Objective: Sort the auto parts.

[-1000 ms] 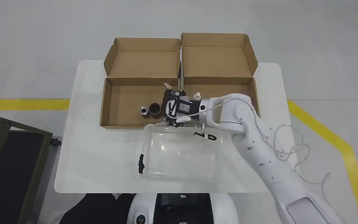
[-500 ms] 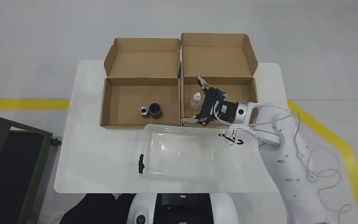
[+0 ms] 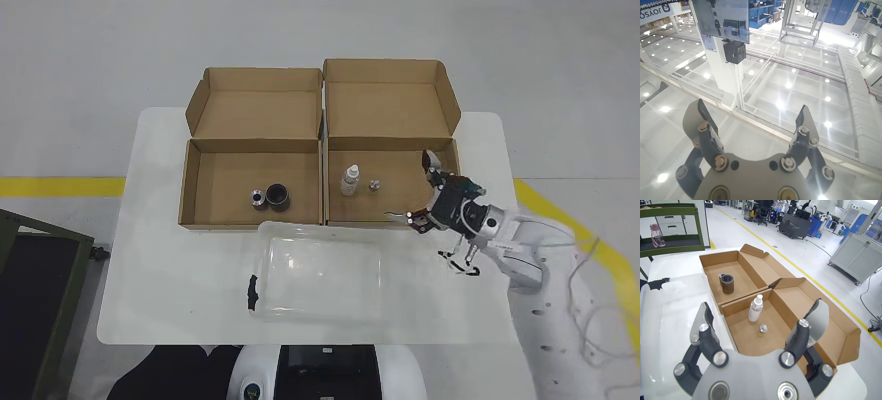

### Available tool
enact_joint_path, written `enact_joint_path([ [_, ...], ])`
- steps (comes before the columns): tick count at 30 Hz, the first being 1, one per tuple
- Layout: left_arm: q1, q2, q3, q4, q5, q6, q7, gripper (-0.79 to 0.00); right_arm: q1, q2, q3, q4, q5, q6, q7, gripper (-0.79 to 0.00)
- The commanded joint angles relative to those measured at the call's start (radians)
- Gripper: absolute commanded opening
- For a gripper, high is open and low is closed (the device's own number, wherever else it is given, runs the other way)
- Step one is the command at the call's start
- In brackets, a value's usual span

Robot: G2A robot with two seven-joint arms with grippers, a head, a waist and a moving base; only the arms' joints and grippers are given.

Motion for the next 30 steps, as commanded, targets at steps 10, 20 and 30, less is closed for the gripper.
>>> enact_joint_path([
  [10, 0.000, 0.000, 0.000, 0.000, 0.000, 0.000, 0.000, 0.000, -0.156, 0.026, 0.125, 0.005, -0.077, -0.003, -0.219, 0.000],
  [20, 0.000, 0.000, 0.000, 0.000, 0.000, 0.000, 0.000, 0.000, -0.300, 0.045, 0.238, -0.026, -0.126, 0.020, -0.346, 0.000],
  [30, 0.000, 0.000, 0.000, 0.000, 0.000, 0.000, 0.000, 0.000, -0.385, 0.059, 0.302, -0.022, -0.143, 0.036, -0.450, 0.000],
])
